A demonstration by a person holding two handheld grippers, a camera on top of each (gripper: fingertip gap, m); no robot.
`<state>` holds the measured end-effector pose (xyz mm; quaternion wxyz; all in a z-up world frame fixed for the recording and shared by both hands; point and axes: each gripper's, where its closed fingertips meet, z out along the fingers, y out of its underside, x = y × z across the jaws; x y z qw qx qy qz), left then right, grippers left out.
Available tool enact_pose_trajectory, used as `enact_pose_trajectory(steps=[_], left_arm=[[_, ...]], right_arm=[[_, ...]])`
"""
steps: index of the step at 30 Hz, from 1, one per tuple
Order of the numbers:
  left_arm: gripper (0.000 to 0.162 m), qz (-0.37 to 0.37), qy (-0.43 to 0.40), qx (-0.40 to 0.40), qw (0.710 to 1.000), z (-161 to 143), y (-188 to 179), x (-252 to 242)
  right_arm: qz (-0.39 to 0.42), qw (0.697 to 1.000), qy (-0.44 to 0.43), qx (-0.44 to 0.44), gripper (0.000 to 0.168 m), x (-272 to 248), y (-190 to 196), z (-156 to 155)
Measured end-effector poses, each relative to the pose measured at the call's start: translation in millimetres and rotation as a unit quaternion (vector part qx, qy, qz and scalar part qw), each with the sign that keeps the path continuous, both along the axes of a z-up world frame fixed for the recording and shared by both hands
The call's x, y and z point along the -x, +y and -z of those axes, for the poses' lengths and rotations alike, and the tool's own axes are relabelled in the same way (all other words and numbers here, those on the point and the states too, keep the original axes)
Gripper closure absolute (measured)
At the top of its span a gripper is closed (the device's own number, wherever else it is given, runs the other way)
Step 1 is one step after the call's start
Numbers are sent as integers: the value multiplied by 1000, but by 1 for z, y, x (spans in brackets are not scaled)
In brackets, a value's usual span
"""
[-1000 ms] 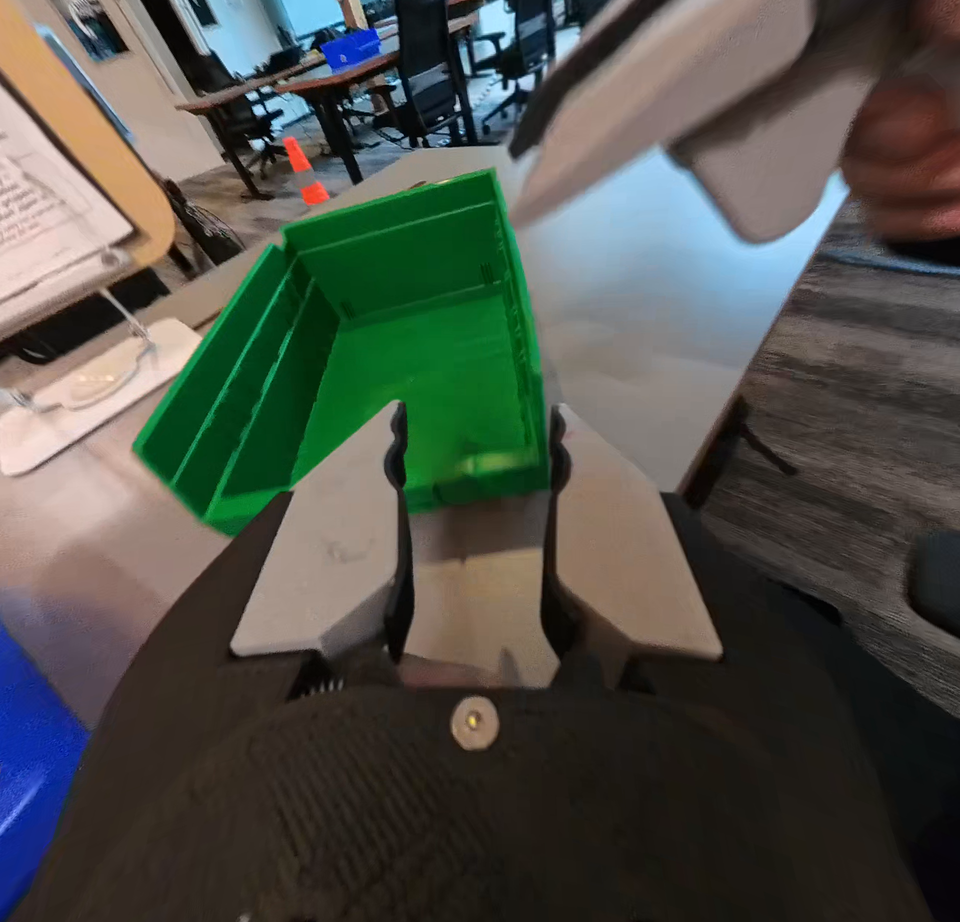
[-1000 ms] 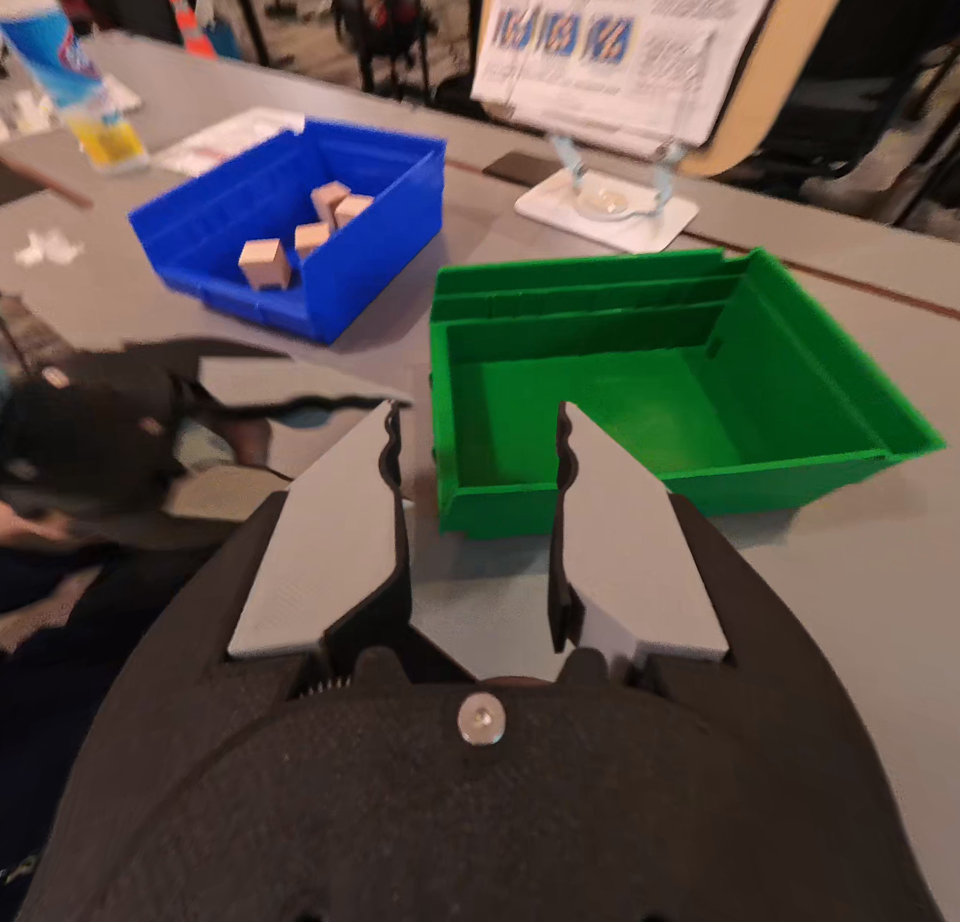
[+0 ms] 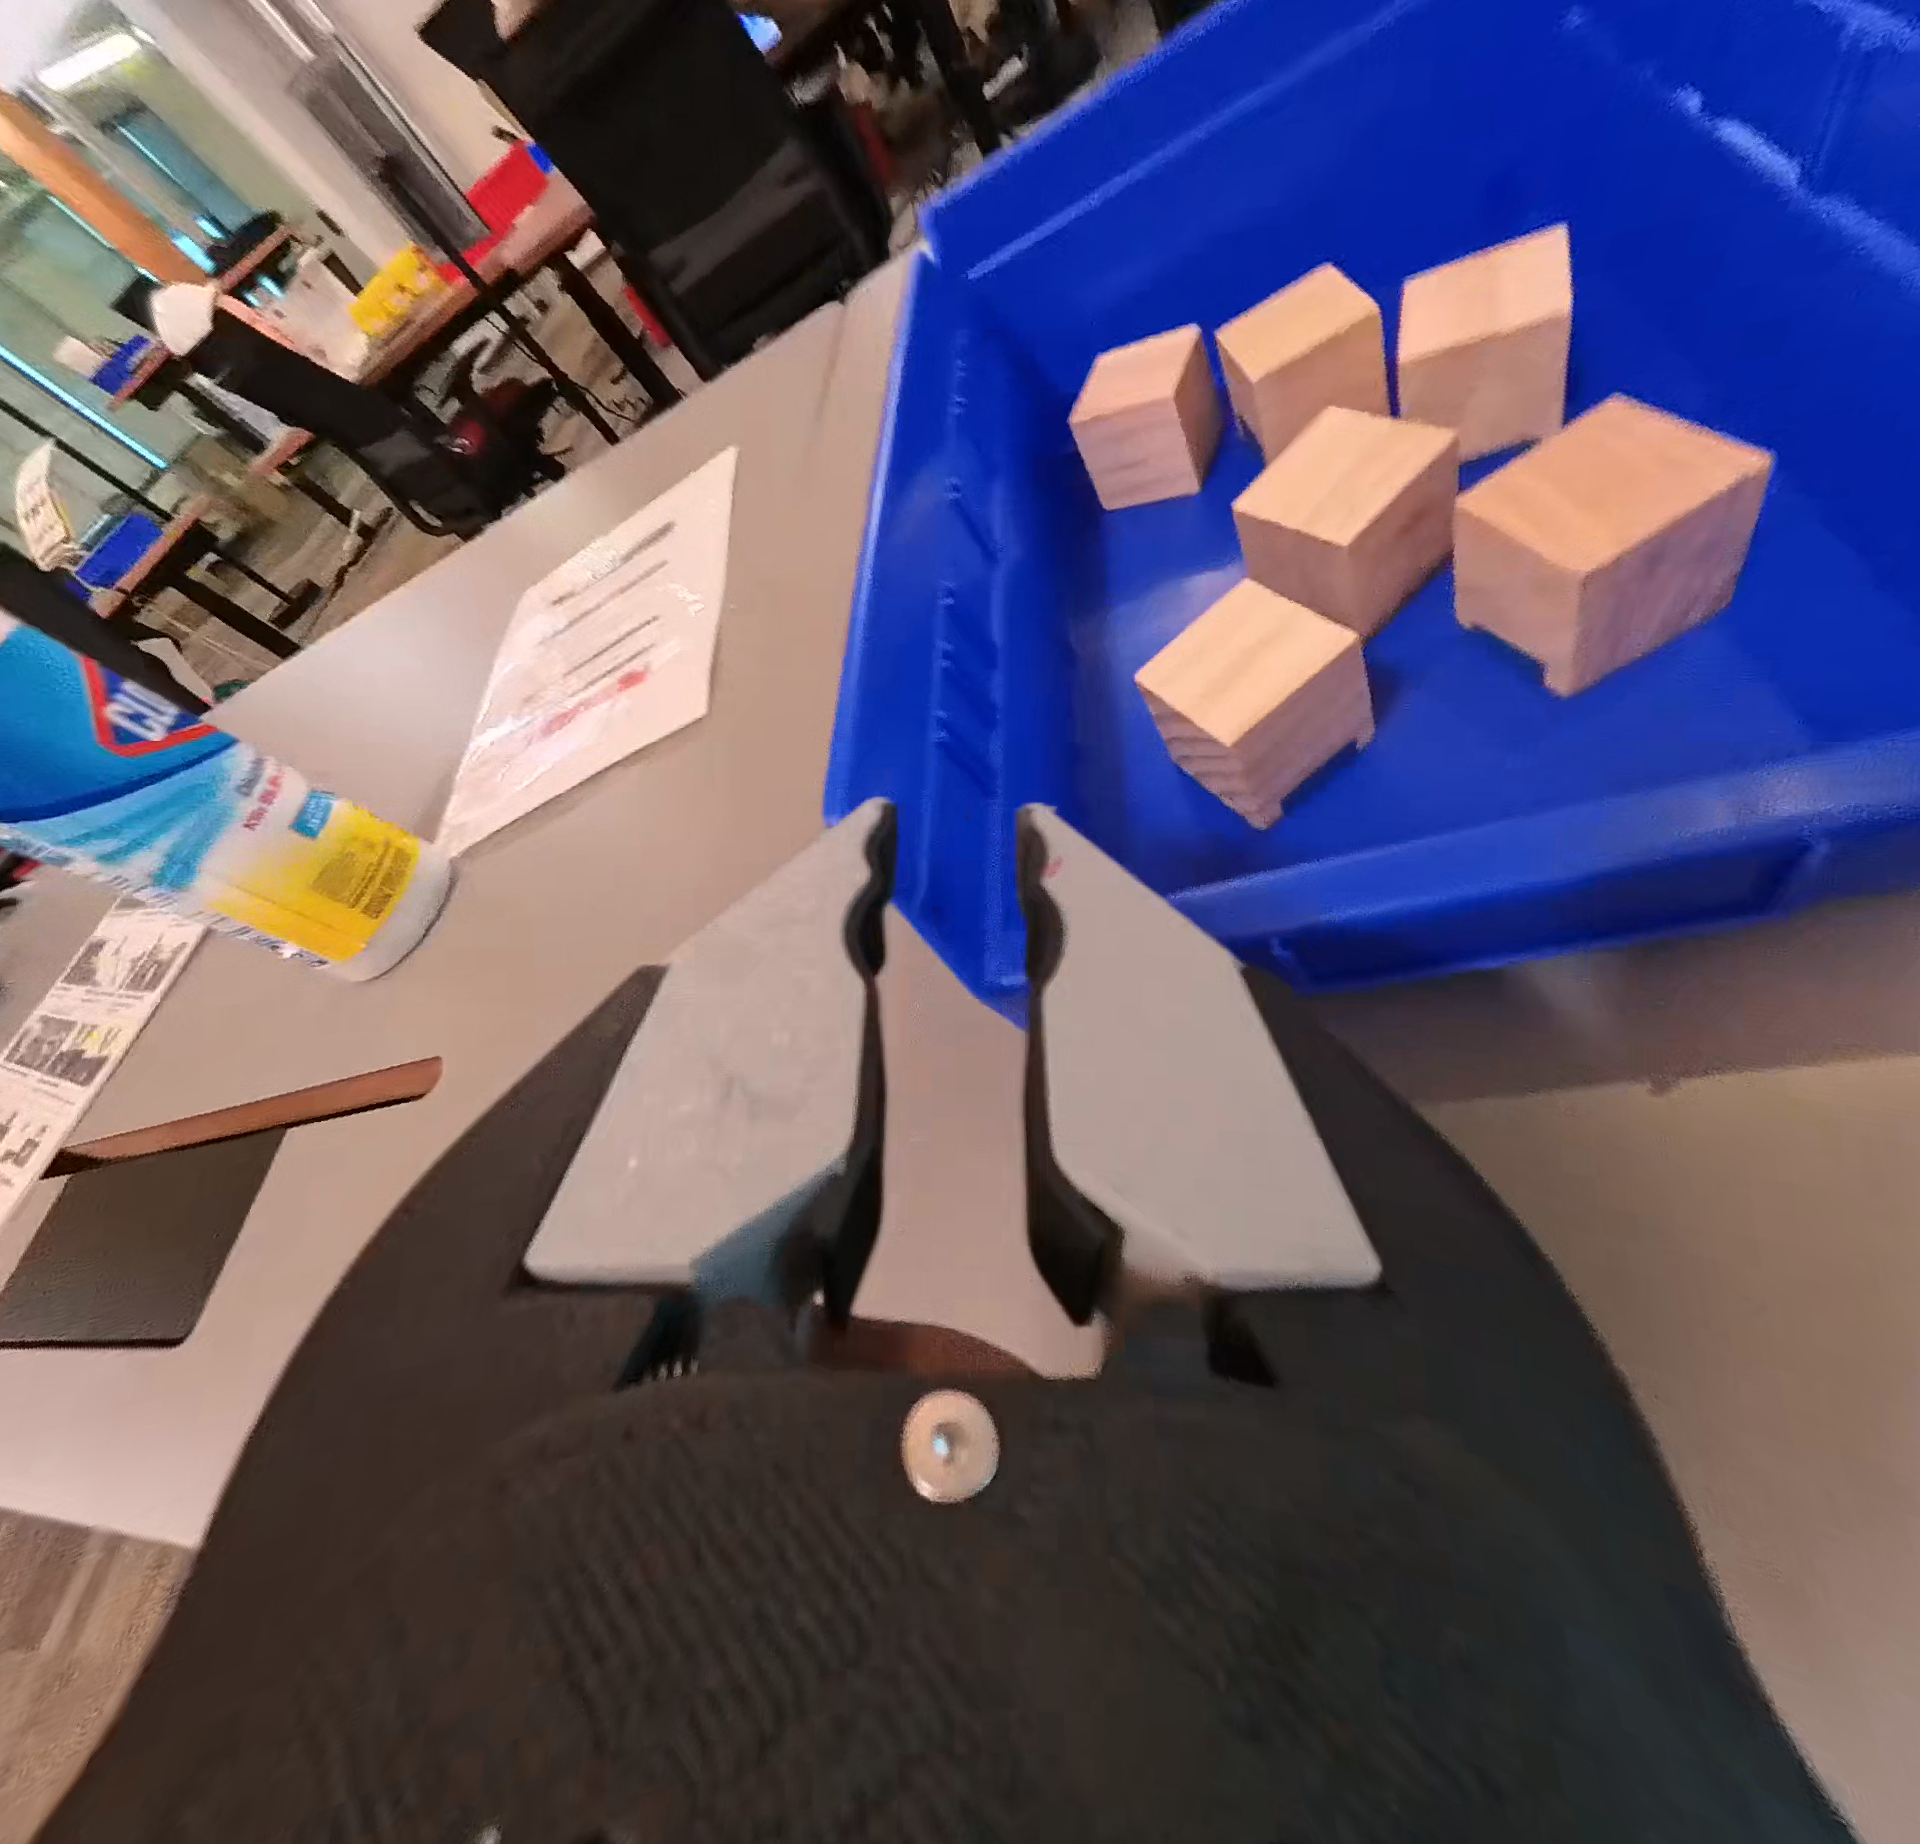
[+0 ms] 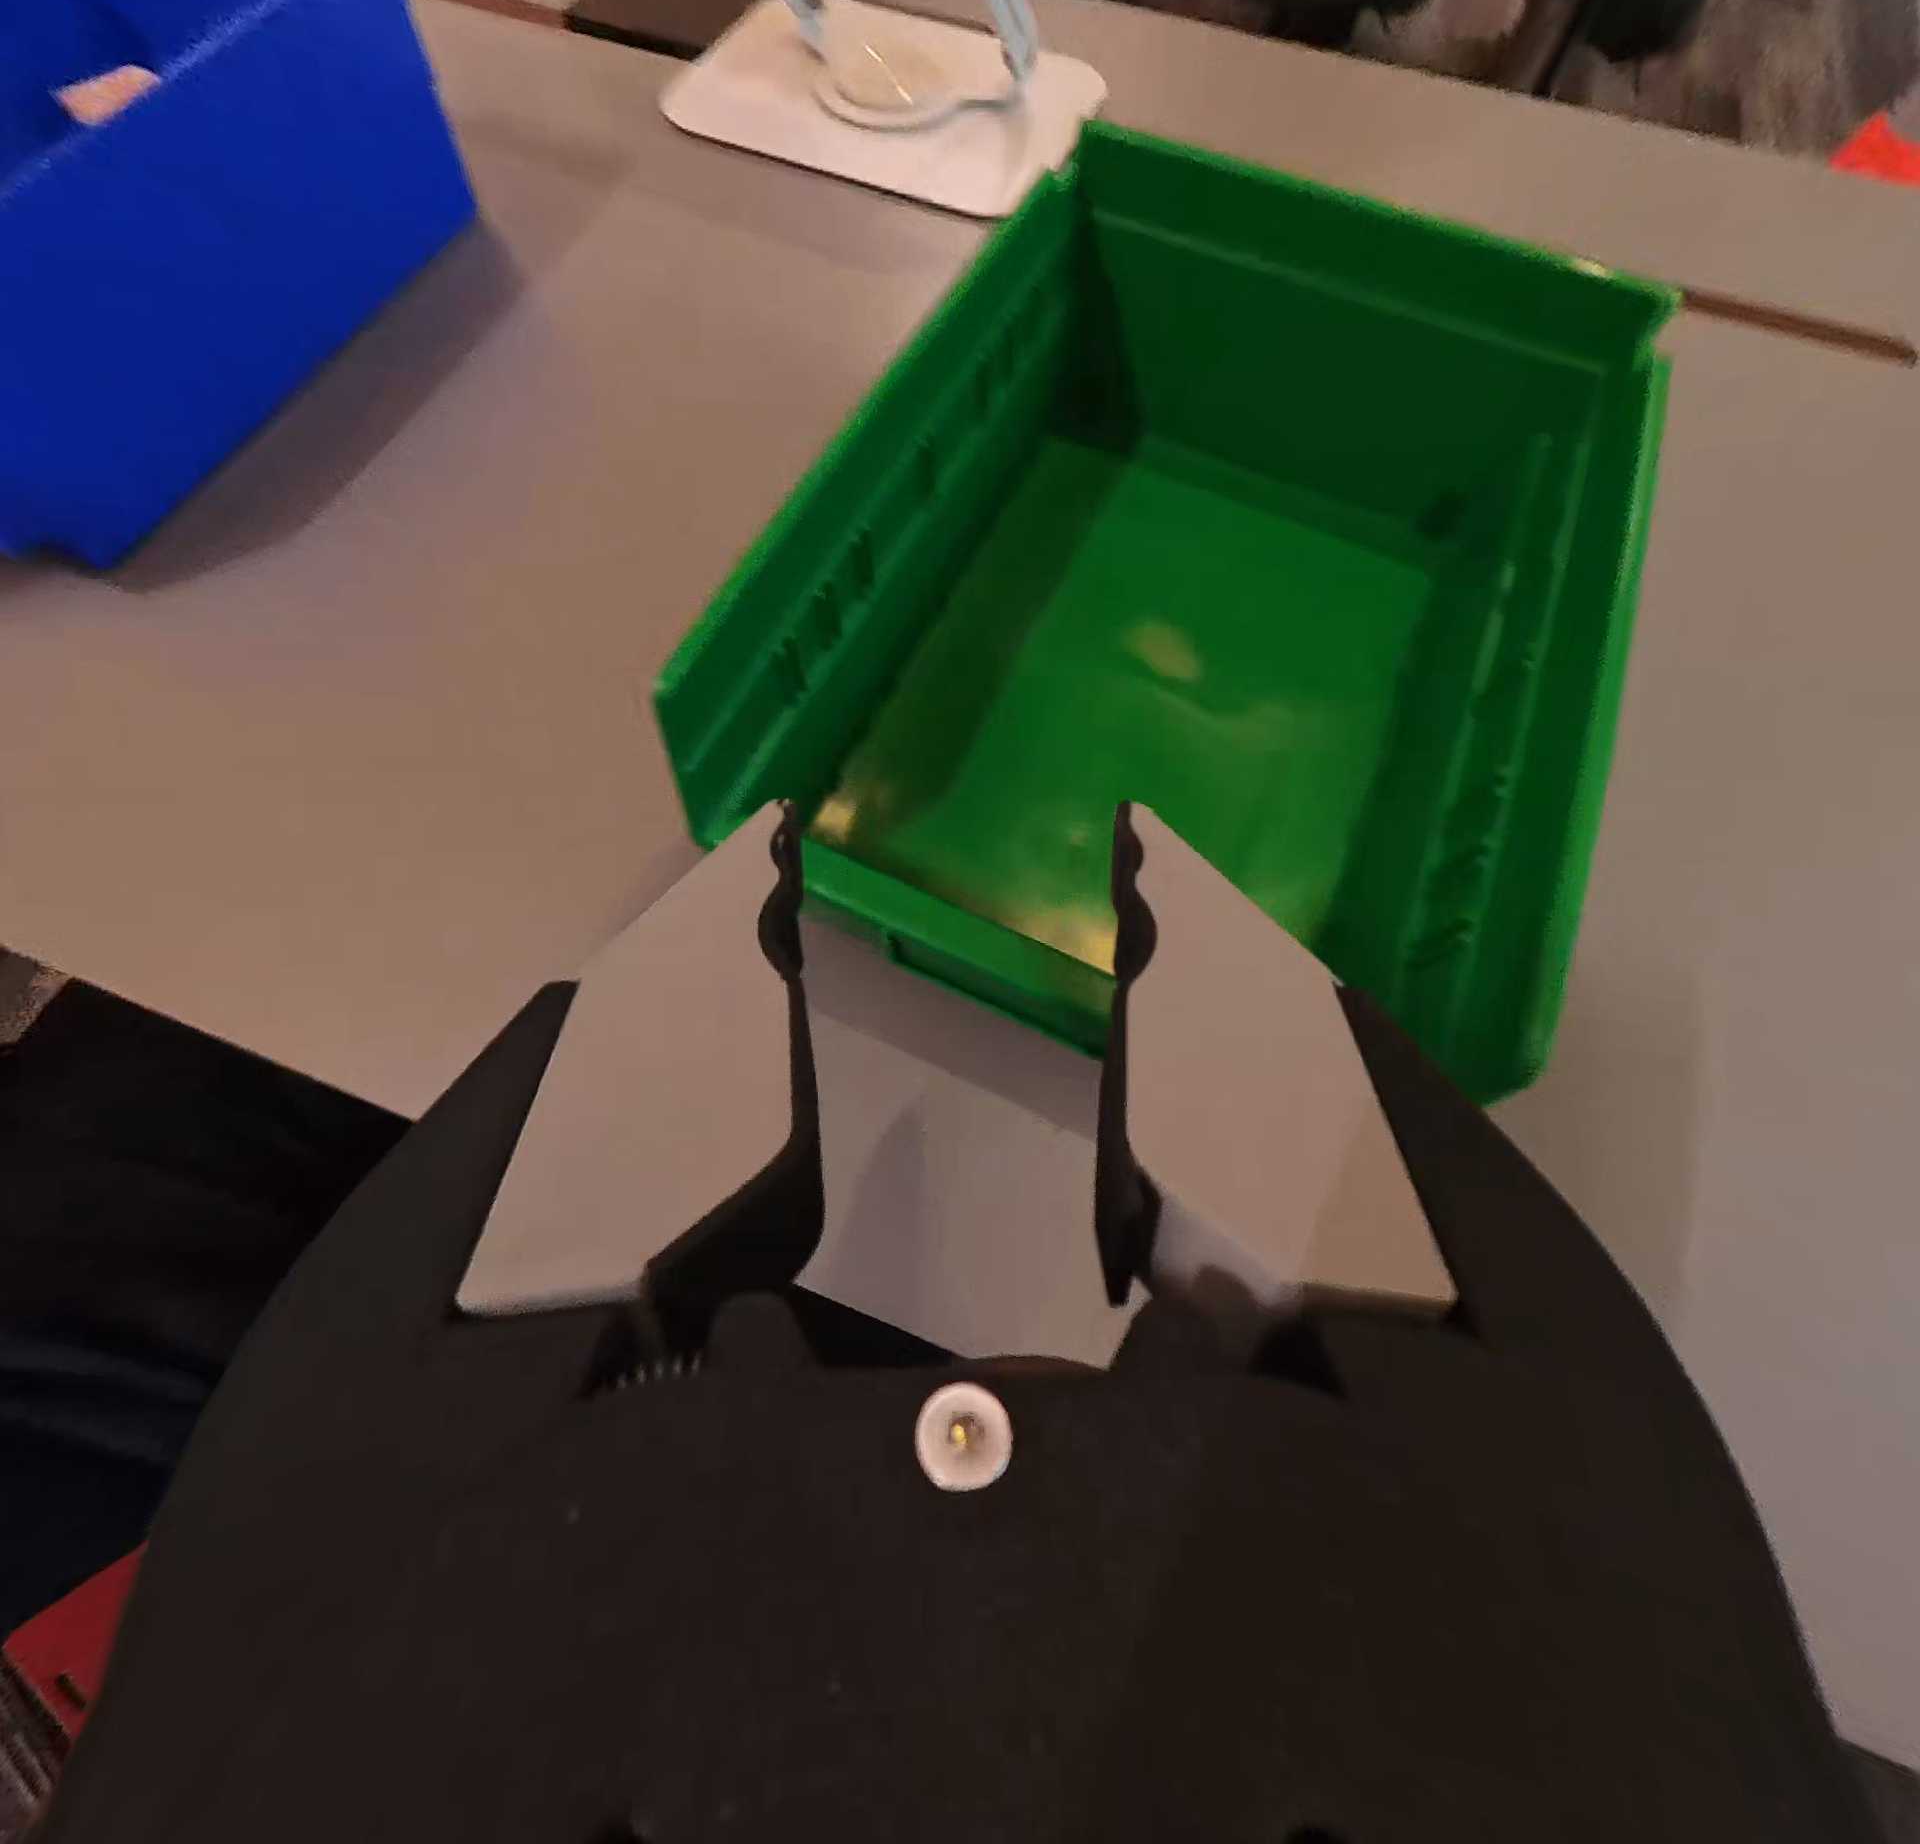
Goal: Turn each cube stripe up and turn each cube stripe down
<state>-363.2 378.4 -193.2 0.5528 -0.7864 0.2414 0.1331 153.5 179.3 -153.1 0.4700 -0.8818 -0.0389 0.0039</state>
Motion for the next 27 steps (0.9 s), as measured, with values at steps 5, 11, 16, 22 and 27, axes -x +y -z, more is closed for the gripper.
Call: enact_pose_trajectory(steps=[5, 11, 16, 22, 27], left_arm=[[101, 121, -113, 48, 985, -16, -32, -51], [87, 263, -140, 68, 952, -10, -73, -160], [97, 247, -25, 52, 967, 35, -68, -194], [108, 240, -30, 63, 968, 44, -63, -191], [98, 269, -92, 85, 955, 25, -76, -196]], right_arm=[[-62, 998, -7, -7, 108, 48, 6, -4], [-112, 994, 14, -4, 94, 104, 32, 20], [-33, 993, -108, 31, 102, 72, 54, 58], [23, 993, -107, 42, 88, 32, 54, 61], [56, 990, -127, 35, 107, 7, 49, 53]])
